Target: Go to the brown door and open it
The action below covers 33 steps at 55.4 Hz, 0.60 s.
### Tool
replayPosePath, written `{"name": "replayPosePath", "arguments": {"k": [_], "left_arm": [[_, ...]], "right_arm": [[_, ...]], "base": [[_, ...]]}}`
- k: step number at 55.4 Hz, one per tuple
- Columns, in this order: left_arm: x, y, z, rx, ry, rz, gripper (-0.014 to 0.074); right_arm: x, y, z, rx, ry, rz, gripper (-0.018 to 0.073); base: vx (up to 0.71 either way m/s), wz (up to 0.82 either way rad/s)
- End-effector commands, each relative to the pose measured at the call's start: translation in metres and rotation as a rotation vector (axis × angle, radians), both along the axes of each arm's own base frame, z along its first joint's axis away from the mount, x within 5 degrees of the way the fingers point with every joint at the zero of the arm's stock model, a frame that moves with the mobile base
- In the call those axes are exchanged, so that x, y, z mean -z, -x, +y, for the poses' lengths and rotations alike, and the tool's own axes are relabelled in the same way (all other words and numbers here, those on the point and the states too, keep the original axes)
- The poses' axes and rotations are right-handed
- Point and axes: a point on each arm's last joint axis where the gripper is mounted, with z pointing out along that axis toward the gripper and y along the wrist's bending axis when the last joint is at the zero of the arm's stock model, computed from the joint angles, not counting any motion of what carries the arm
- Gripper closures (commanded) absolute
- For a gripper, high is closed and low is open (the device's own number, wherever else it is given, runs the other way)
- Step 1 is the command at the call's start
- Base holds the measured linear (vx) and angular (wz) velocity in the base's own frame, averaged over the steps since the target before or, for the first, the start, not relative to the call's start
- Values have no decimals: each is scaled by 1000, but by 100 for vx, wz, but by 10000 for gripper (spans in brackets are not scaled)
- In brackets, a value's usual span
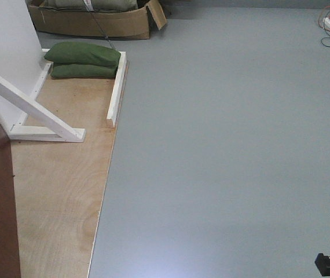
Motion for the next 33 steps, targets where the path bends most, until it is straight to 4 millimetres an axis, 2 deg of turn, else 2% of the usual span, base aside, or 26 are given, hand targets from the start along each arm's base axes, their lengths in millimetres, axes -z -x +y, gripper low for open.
{"name": "replayPosePath", "arguments": {"k": [1, 9, 15, 23, 33], "left_arm": [[-12, 11, 8, -124, 61, -146, 603], [-15, 24, 17, -273, 194, -425, 603], [-17, 27, 20, -322, 284, -651, 603], [-21, 21, 22, -317, 336, -845, 603], [-27, 2, 23, -258, 337, -946, 603]], "right_arm": [[-6, -2, 0, 2, 6, -79, 559], [-6, -2, 0, 2, 6, -79, 559], [-6, -2, 0, 2, 6, -79, 559], [-6, -2, 0, 2, 6, -79, 559], [-6, -2, 0, 2, 6, -79, 559]], "base": [[0, 0], [0, 0], [0, 0], [0, 0], [0, 0]]}}
